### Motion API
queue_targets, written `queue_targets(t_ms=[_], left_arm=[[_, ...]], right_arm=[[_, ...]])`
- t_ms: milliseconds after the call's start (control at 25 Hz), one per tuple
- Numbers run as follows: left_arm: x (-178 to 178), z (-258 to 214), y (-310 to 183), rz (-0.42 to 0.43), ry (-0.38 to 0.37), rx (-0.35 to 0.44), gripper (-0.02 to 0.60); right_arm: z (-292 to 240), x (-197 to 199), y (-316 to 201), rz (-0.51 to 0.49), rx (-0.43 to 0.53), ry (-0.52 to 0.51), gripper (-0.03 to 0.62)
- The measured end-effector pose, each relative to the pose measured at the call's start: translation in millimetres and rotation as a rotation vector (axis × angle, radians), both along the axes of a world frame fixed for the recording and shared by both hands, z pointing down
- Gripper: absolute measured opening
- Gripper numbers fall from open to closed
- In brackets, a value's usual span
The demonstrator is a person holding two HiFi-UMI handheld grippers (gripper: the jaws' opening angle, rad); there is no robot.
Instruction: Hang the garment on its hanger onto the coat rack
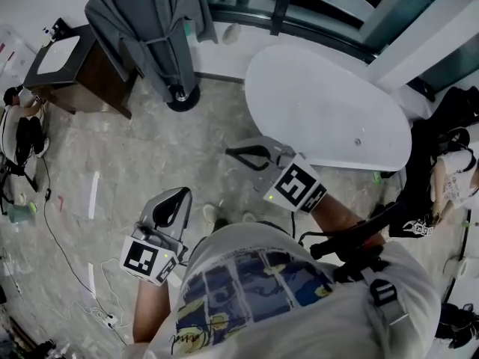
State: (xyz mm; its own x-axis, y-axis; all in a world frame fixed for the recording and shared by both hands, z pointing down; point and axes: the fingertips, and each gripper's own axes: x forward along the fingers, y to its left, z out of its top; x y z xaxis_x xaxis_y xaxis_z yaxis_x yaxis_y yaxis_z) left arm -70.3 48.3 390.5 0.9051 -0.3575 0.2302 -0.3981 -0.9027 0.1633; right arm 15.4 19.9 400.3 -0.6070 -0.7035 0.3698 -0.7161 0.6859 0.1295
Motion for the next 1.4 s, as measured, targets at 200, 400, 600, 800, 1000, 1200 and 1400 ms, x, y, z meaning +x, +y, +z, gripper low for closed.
queue_targets(t_ms=[200,400,600,800,1000,1200,1400], left_arm=[[25.2,5.4,23.3,0.016,-0.022,-0.014,0.003],[54.6,6.4,48.5,0.041,-0.028,-0.028,0.003],[71.1,9.1,63.7,0.058,-0.043,-0.036,0.003],[83.1,14.0,77.2,0.067,-0.049,-0.051,0.003],[92.0,11.8,75.2,0.091,-0.046,-0.042,0.003],[88.1,11.2,61.6,0.099,-0.034,-0.044,0.003],[62.2,15.2,37.3,0.080,-0.029,-0.054,0.003]], right_arm=[[3.3,18.0,27.3,-0.004,0.004,-0.011,0.003],[6.7,34.5,53.8,-0.007,-0.003,-0.021,0.003],[8.0,44.6,67.4,0.000,0.008,-0.032,0.002],[13.2,55.6,81.5,0.004,-0.001,-0.039,0.002],[11.5,62.0,81.2,0.025,0.004,-0.034,0.002],[14.1,54.4,66.3,0.026,0.001,-0.035,0.002],[18.2,32.0,44.6,0.011,-0.016,-0.021,0.002]])
